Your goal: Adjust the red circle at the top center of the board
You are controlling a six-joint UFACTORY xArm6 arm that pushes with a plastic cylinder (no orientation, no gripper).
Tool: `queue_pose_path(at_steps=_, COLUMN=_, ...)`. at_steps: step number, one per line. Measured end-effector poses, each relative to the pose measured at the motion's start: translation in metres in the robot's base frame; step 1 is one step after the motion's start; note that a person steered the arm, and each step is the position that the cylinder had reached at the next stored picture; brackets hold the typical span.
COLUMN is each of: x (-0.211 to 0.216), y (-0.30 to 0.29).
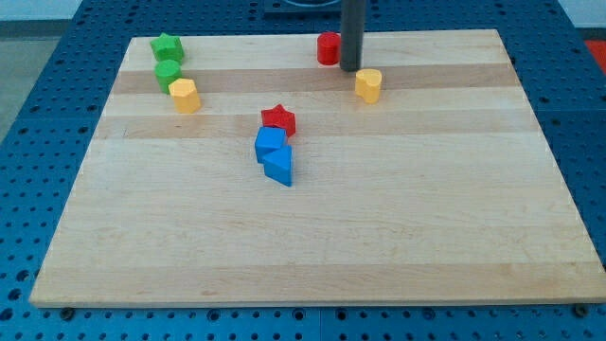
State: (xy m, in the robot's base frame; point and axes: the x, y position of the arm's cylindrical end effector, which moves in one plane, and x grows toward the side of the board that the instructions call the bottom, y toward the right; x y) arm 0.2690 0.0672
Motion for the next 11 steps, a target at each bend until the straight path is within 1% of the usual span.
queue_pose_path(at_steps=1, x=-0.007, y=0.013)
queue_pose_path(at_steps=2, x=-0.023, y=0.013)
queue_pose_path(at_steps=3, x=-0.025, y=0.01)
queue_pose_path(at_steps=6, x=-0.025, y=-0.023)
queue_pose_path(at_steps=8, x=-0.025, y=-0.027)
queue_pose_path(at_steps=9, x=-0.016, y=-0.027)
queue_pose_path(at_steps=10, x=0.017, y=-0.032)
queue_pose_path(at_steps=11, x=0.024, y=-0.042)
